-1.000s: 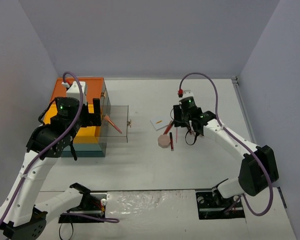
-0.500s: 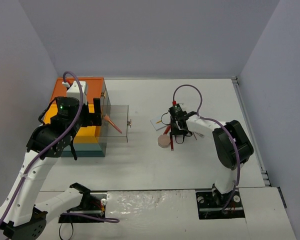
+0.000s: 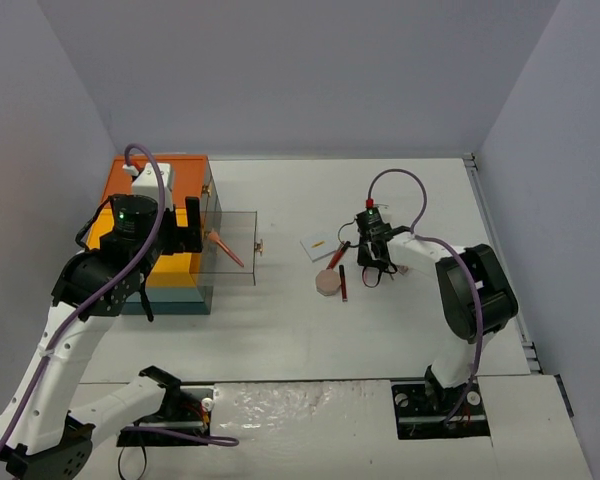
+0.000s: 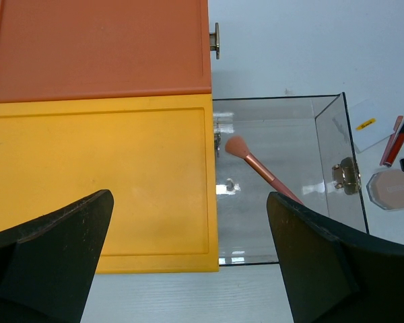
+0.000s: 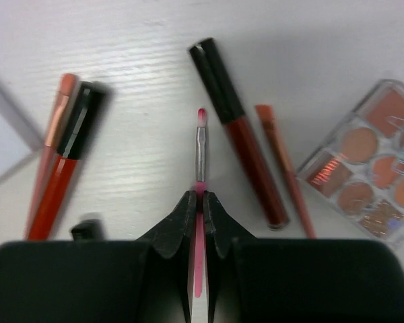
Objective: Organize the makeup
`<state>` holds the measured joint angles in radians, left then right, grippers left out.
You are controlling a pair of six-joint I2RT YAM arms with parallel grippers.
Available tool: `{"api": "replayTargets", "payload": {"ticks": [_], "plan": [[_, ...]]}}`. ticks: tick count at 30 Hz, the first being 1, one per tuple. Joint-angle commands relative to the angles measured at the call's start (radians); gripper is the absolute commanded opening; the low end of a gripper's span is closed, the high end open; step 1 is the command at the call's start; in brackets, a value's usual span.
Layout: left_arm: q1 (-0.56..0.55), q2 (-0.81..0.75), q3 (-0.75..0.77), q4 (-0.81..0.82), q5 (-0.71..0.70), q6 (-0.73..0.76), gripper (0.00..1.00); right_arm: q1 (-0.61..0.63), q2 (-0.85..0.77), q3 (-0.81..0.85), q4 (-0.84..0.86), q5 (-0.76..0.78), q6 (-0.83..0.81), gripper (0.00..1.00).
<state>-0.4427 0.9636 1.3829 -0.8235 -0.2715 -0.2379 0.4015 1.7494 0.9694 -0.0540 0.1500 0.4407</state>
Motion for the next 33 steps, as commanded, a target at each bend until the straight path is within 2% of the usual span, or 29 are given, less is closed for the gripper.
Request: {"api": "replayTargets", "payload": {"ticks": [1, 5, 9, 11, 13, 18, 23, 26, 29, 33], "plan": [[0.006, 0.022, 0.037, 0.064, 0.003, 0.011, 0.97, -0.006, -0.133, 0.007, -0.079, 0.021, -0.072, 0.0], [0.006, 0.026, 0.052, 0.069, 0.002, 0.014, 0.97, 0.061, -0.271, 0.117, -0.083, -0.031, -0.15, 0.0], [0.007, 0.027, 0.067, 0.064, -0.003, 0.017, 0.97, 0.194, -0.308, 0.266, -0.087, -0.059, -0.211, 0.0], [0.007, 0.025, 0.07, 0.057, -0.005, 0.013, 0.97, 0.268, -0.284, 0.416, -0.084, -0.092, -0.245, 0.0], [0.007, 0.019, 0.071, 0.049, -0.006, 0.009, 0.97, 0.338, -0.246, 0.49, -0.084, -0.114, -0.286, 0.0], [0.007, -0.007, 0.067, 0.021, -0.029, 0.002, 0.97, 0.471, -0.083, 0.779, -0.073, -0.207, -0.347, 0.0], [0.007, -0.034, 0.065, -0.007, -0.047, -0.003, 0.97, 0.554, 0.056, 0.94, -0.06, -0.242, -0.351, 0.0], [0.007, -0.049, 0.062, -0.021, -0.059, -0.007, 0.97, 0.584, 0.109, 0.979, -0.056, -0.236, -0.347, 0.0], [0.007, -0.061, 0.058, -0.036, -0.067, -0.012, 0.97, 0.595, 0.13, 0.96, -0.056, -0.195, -0.338, 0.12], [0.008, -0.069, 0.053, -0.035, -0.066, -0.014, 0.97, 0.59, 0.091, 0.89, -0.057, -0.131, -0.344, 0.37]]}}
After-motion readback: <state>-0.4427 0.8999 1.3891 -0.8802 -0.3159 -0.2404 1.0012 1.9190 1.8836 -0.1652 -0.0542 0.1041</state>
